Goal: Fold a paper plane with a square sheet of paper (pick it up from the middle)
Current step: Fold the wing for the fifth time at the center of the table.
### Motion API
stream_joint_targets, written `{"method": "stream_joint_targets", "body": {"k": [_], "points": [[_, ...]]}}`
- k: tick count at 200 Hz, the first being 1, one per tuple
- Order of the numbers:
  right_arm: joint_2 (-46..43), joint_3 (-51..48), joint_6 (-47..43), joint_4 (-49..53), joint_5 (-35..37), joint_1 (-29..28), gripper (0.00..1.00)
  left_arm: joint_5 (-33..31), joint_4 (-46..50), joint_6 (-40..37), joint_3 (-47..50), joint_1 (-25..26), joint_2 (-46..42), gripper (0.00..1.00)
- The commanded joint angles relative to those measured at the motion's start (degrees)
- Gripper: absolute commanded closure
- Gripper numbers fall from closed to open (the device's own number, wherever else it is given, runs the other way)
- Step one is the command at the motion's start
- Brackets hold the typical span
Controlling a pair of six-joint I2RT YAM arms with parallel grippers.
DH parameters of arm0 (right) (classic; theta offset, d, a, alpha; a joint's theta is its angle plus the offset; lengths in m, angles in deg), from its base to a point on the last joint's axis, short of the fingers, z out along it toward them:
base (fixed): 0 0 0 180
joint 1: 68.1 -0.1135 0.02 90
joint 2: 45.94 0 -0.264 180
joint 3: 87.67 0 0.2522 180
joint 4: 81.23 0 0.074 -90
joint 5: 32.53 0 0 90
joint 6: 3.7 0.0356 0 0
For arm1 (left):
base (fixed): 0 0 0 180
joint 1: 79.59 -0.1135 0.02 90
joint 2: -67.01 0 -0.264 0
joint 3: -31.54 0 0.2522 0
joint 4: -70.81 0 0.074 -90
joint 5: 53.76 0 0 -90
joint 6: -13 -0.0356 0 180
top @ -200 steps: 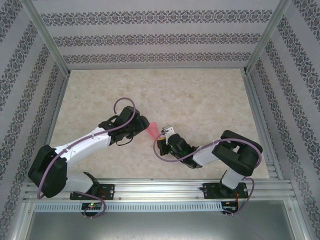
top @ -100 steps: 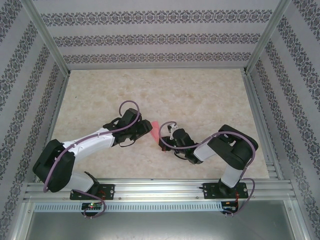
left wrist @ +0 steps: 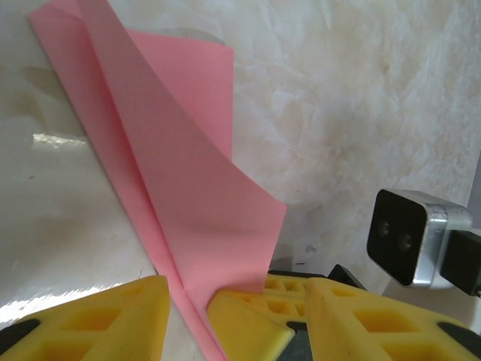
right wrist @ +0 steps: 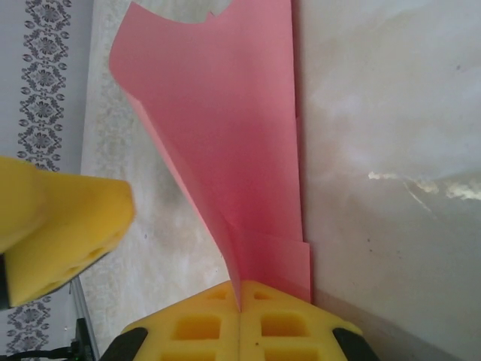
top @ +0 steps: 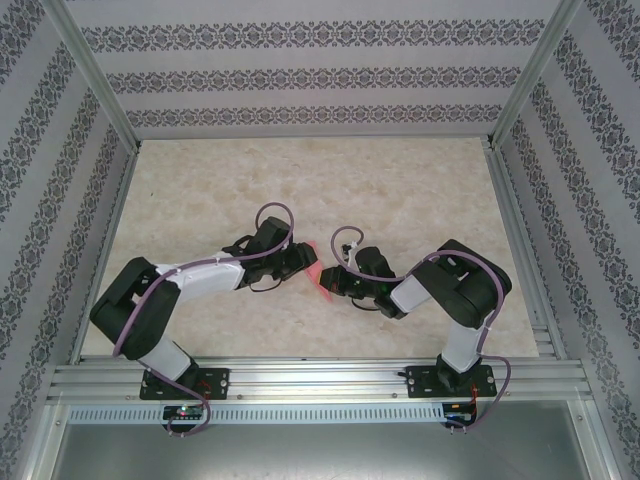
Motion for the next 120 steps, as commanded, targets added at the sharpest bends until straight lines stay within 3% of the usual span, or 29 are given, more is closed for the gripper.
{"method": "stream_joint_targets", "body": {"k": [1, 120], "points": [[2.41, 0.24, 0.68, 4.68, 1.00, 0.44, 0.98, 2.61, -7.65, -1.08, -2.40, 0.04, 2.90, 0.49], [2.96, 0.90, -0.38, 8.52, 1.41, 0.46, 0.95, 3.72, -14.93, -1.19, -3.75, 0.10, 10.06, 0.49]]}}
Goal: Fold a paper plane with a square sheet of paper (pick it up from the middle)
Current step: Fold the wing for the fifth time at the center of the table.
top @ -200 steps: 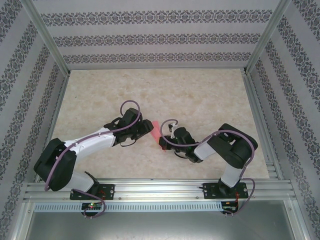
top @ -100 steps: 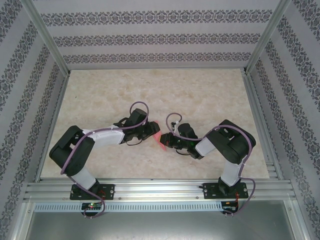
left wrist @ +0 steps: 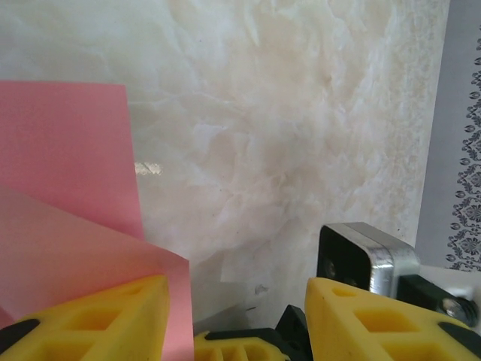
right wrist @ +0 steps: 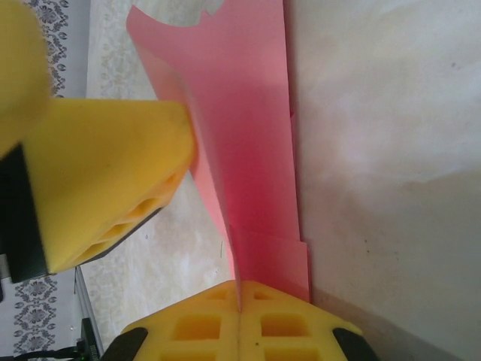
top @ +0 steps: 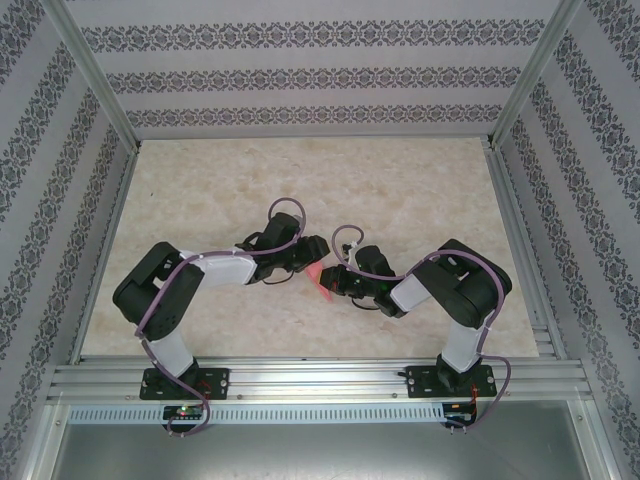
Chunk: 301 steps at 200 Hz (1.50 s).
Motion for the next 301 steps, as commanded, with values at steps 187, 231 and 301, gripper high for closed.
{"method": "stream_joint_targets", "body": {"k": [187, 231, 301], "points": [[-6.42, 1.23, -3.87, 22.91, 1.79, -0.70, 0.94, -2.28, -0.25, -4.97, -0.23, -0.36, 5.01, 0.49], [-7.32, 0.81, -4.33, 25.25, 1.47, -0.94, 0.88, -2.36, 0.71, -5.04, -0.70, -0.43, 5.19, 0.49], [-15.59, 3.88, -6.39, 33.87, 2.56, -1.28, 0.79, -1.24, 0.66, -5.59, -0.05, -0.41, 4.99, 0.50]]}}
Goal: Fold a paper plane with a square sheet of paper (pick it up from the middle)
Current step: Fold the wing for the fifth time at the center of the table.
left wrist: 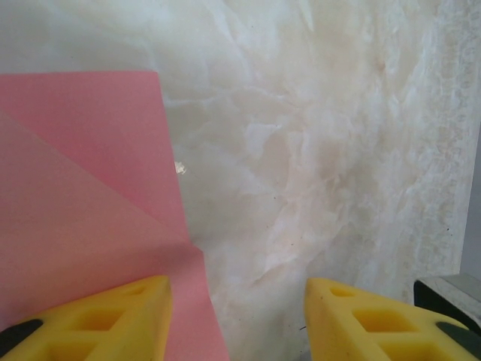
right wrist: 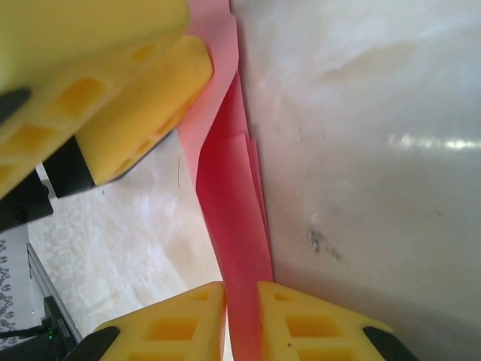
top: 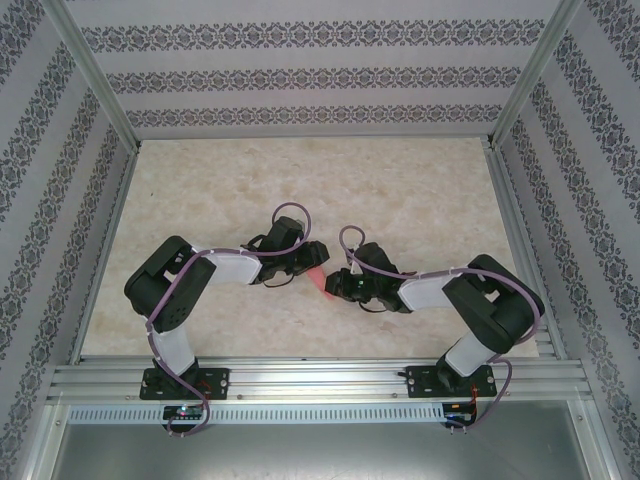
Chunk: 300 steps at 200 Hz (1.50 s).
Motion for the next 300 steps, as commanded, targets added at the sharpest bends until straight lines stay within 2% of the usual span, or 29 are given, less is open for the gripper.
{"method": "stream_joint_targets", "body": {"k": [1, 84, 122, 176, 217, 253, 300], "points": [[-2.59, 1.85, -2.55, 6.30, 1.11, -0.56, 0.79, -0.06, 1.26, -1.74, 0.04, -0.36, 1.29, 0.50], [-0.81, 6.83, -5.21, 9.80, 0.96, -0.61, 0.78, 0.72, 0.19, -1.48, 0.93, -0.34, 1.00, 0.50], [0.32, 7.12, -5.16, 8.77, 0.50, -1.09, 0.92, 0.57, 0.22, -1.23, 1.19, -0.34, 0.92, 0.50], [3.21, 5.06, -4.26, 7.73, 0.17, -2.77, 0.95, -0.13, 0.27, -0.27, 1.91, -0.34, 0.82, 0.50], [2.89, 2.79, -3.18, 6.12, -0.04, -3.06, 0.95, -0.97, 1.57, -0.43, 1.65, -0.34, 0.60, 0.50], [-0.55, 2.61, -1.23, 5.33, 0.42, -3.35, 0.85, -0.67, 1.32, -0.01, 1.69, -0.34, 0.60, 0.50], [-2.44, 4.10, -0.90, 6.98, 1.99, -3.63, 0.85, 0.00, -0.13, 1.06, 2.30, -0.34, 0.44, 0.51]]}}
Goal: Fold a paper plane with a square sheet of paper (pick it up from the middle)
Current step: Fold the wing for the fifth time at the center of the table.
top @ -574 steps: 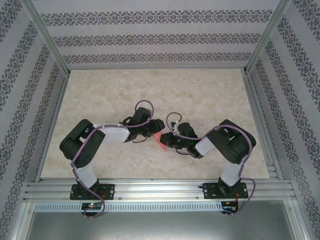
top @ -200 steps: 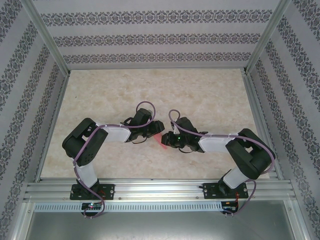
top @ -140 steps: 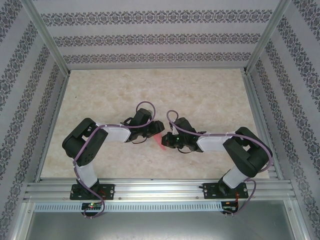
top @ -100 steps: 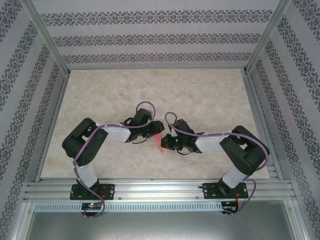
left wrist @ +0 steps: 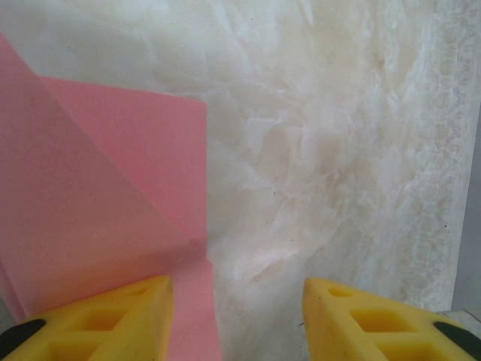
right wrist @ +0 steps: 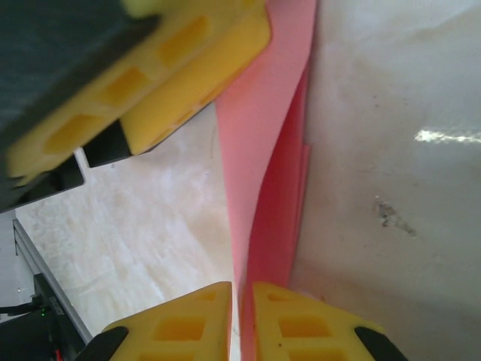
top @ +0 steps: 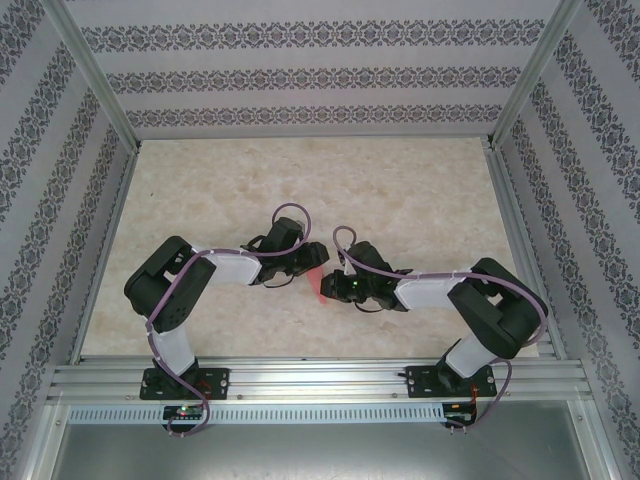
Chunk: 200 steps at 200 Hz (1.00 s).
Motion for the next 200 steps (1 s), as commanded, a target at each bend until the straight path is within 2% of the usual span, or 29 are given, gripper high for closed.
{"method": "stream_joint_targets", "body": {"k": [1, 41, 57, 95, 149, 200], "points": [[-1.09, 0.75, 0.87, 1.16, 1.19, -0.64, 0.85, -0.42, 0.34, 0.80, 1.82, -0.34, 0.44, 0.51], [0.54, 1.06, 0.62, 1.22, 1.44, -2.01, 0.95, -0.10, -0.92, 2.07, 2.32, -0.33, 0.43, 0.51], [1.30, 1.54, -0.01, 2.02, 2.48, -3.01, 0.94, -0.07, -1.34, 2.77, 2.50, -0.33, 0.43, 0.50], [2.29, 5.41, -4.11, 11.10, 9.59, -6.80, 0.96, -0.27, -3.09, 4.96, 3.51, -0.34, 0.43, 0.51], [4.77, 3.18, -0.68, 6.68, 8.23, -7.49, 0.96, -1.27, -2.26, 5.89, 3.94, -0.50, 0.08, 0.51], [4.69, 3.89, -1.50, 7.65, 7.32, -8.33, 0.95, -1.60, -1.56, 5.86, 3.84, -0.60, -0.54, 0.50]]}}
